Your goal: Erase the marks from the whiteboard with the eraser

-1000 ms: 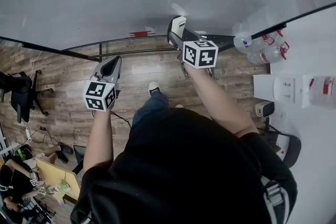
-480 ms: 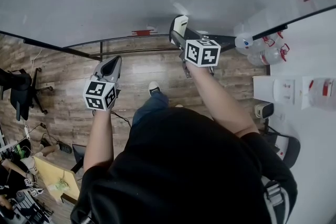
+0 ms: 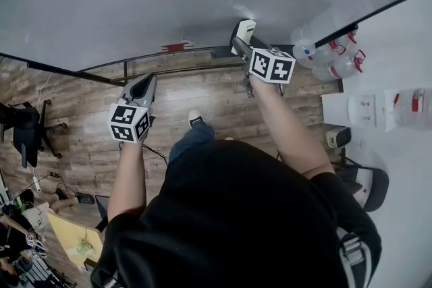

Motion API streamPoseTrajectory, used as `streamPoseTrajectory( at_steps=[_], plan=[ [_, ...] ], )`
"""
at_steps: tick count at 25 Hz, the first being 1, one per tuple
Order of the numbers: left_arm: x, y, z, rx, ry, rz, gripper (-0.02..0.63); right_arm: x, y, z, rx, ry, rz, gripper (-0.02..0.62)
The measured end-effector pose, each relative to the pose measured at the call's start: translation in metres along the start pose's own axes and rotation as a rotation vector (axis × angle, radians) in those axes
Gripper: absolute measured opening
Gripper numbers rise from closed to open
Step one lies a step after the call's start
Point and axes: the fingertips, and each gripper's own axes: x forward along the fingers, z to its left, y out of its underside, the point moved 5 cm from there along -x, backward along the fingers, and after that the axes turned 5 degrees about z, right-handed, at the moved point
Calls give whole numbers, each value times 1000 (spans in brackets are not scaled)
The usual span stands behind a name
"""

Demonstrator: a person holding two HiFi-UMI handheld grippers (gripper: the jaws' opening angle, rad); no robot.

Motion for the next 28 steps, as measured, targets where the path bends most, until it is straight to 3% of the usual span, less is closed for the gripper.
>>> streamPoseTrajectory(
  at_steps=[13, 28],
  plan=[
    [4, -13, -16, 36, 24, -9, 14, -53, 18, -70, 27, 140, -16, 227],
    [-7, -32, -53, 85, 24, -41, 14, -119, 19, -72, -47, 130, -65, 227]
  ],
)
